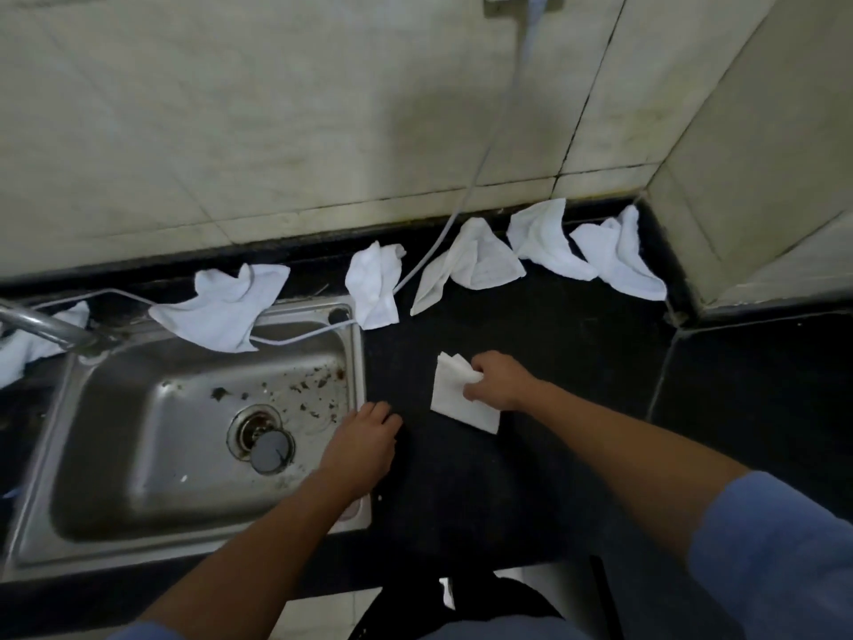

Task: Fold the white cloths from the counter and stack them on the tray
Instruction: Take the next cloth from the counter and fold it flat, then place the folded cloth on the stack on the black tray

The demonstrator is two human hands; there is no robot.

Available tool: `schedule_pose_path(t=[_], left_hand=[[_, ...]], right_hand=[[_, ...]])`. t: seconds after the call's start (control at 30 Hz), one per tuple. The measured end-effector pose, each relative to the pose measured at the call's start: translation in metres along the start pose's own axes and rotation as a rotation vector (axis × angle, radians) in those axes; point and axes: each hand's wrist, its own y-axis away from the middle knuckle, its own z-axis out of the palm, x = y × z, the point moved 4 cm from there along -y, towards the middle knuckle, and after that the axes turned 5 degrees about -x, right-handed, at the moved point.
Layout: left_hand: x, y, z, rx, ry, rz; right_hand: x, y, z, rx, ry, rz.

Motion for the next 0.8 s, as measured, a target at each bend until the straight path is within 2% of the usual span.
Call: schedule_pose_path(t=[0.1,0.23,0.33,0.43,0.6,0.8], left_hand=[[-0.008,-0.005,-0.031,0.002,-0.022,-0.023],[-0.012,-0.015,-0.074,0.064,-0.048,0.047],[-0.011,-0.020,-0.095,0.081,-0.094,0.131],[0.004,-0.021,-0.111,0.122,-0.105,0.265],[0.072,-0.011,-0.117,0.103,-0.185,0.507],[0.202,0.035,-0.100,0.060,-0.262,0.850]], right_hand=[[-0.007,0.035,-0.017,0.210,0.114,-0.088],[-0.013,0.085,-0.039,0.469,0.321,-0.098],[-0.014,0.123,-0.042,0.594,0.406,-0.071],[-0.008,0.165,-0.028,0.674,0.452,0.033],[0.018,0.252,0.024,0.761,0.459,0.202],[0.065,0.386,0.095,0.887,0.364,0.480]])
